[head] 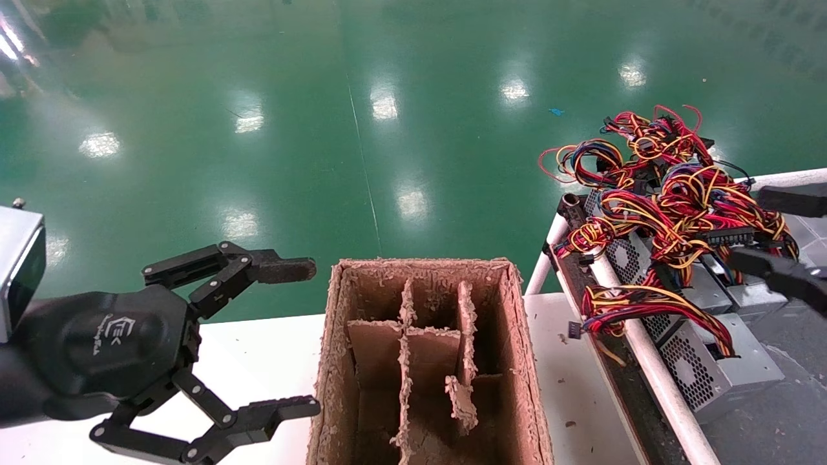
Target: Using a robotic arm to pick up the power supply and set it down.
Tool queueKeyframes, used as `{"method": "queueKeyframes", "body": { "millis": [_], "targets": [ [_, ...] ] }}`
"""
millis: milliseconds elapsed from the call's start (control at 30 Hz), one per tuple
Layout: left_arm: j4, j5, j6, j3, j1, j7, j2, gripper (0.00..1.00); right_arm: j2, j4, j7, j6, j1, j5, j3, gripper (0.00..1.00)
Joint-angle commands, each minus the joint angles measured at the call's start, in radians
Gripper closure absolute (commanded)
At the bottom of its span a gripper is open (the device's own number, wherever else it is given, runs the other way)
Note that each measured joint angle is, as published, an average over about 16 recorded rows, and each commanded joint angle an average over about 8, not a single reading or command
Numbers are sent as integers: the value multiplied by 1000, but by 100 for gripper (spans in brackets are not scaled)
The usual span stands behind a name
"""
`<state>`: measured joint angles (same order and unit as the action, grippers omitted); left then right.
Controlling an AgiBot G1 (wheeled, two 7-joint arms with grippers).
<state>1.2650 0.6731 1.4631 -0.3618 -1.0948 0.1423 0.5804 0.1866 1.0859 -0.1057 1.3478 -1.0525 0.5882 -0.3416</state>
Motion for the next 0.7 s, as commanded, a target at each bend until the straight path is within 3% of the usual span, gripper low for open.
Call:
{"method": "queueKeyframes", "body": {
  "millis": [33,700],
  "targets": [
    [0,0,0,0,0,0,0,0,15,8,-3,5,0,4,2,0],
    [0,0,0,0,0,0,0,0,175,82,-34,61,-9,58,26,0]
  ]
}}
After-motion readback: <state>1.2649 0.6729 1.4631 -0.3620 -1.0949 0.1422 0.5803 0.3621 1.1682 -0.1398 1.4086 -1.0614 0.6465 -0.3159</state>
